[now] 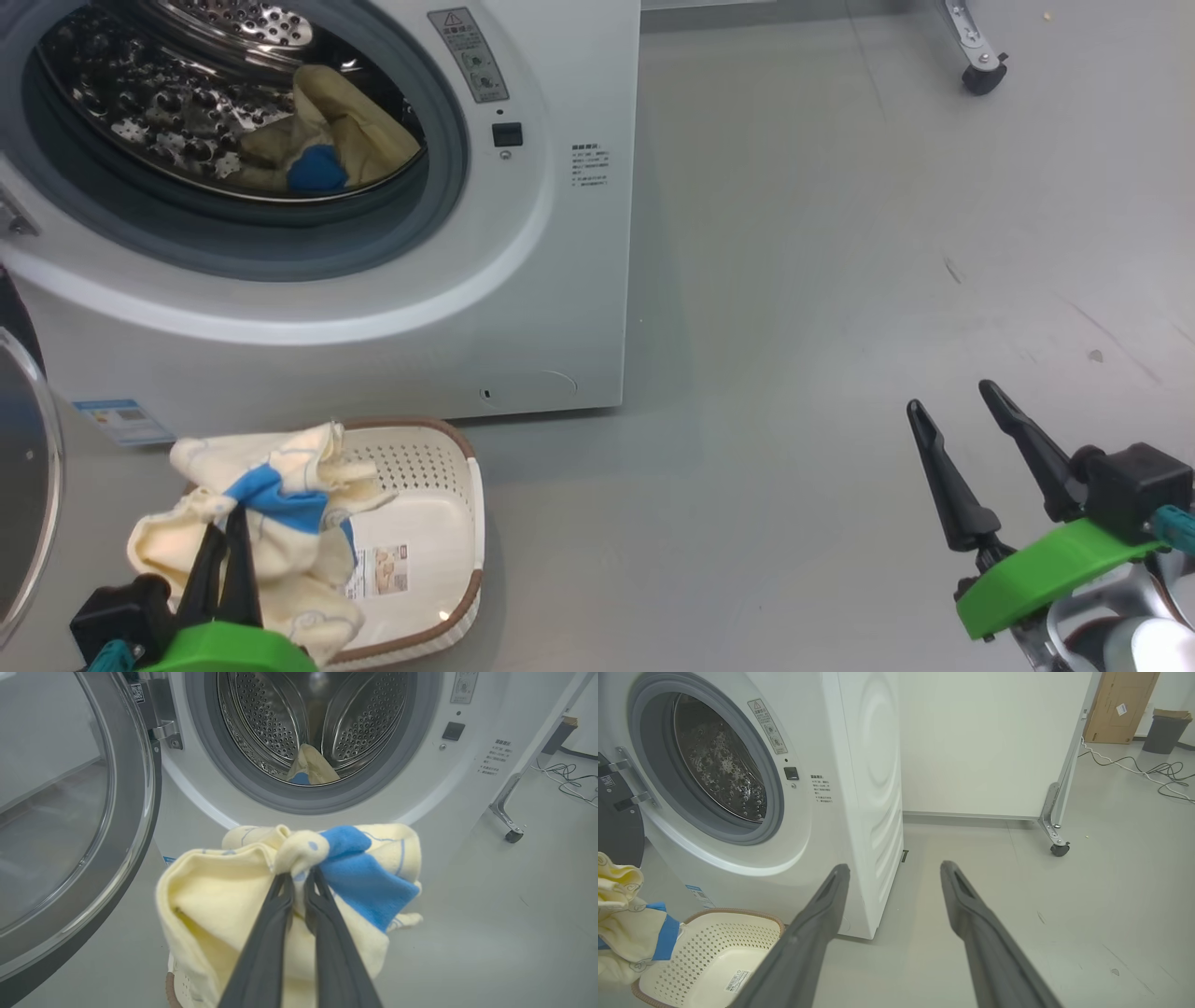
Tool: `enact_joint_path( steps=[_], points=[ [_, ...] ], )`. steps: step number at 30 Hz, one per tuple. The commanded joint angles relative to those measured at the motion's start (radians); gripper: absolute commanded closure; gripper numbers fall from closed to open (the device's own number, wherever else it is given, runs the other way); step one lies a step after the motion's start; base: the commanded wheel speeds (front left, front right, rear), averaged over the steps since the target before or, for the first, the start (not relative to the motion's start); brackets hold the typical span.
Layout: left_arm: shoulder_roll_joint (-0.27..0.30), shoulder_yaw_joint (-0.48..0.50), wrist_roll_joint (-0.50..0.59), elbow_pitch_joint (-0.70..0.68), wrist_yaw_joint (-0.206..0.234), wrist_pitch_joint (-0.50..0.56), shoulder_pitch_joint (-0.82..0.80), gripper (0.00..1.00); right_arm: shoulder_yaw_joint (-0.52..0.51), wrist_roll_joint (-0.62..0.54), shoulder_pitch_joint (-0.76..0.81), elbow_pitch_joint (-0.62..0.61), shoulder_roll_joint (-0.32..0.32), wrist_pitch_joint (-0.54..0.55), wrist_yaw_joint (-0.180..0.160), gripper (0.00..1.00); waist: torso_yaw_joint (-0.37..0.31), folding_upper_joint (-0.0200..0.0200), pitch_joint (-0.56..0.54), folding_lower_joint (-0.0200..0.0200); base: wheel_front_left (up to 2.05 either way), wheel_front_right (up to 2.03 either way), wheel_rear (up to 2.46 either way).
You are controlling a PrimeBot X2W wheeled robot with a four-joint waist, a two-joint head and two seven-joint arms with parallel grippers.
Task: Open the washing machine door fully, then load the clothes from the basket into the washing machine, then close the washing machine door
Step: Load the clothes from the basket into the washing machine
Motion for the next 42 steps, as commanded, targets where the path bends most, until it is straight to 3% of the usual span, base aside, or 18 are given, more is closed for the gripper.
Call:
enact_joint_path(
  steps=[1,28,42],
  points=[
    [0.030,0.040,0.000,-0.043,0.008,-0.003,-0.023,1.00,0.023,-0.003,-0.017,-0.035,-0.014,0.003,0.000,0.00,0.005,-0.0001,-0.003,0.0001,0.00,0.00,0.00],
    [0.039,0.026,-0.019,-0.044,0.017,0.019,-0.015,1.00,0.046,0.010,-0.012,-0.029,-0.015,0.016,0.000,0.00,-0.004,-0.0001,-0.012,0.0001,0.00,0.00,0.00],
    [0.053,0.028,-0.053,0.058,-0.017,0.072,-0.217,1.00,0.068,0.022,-0.063,-0.031,-0.012,-0.001,0.000,0.00,-0.060,-0.0001,0.094,0.0001,0.00,0.00,0.00]
  ],
)
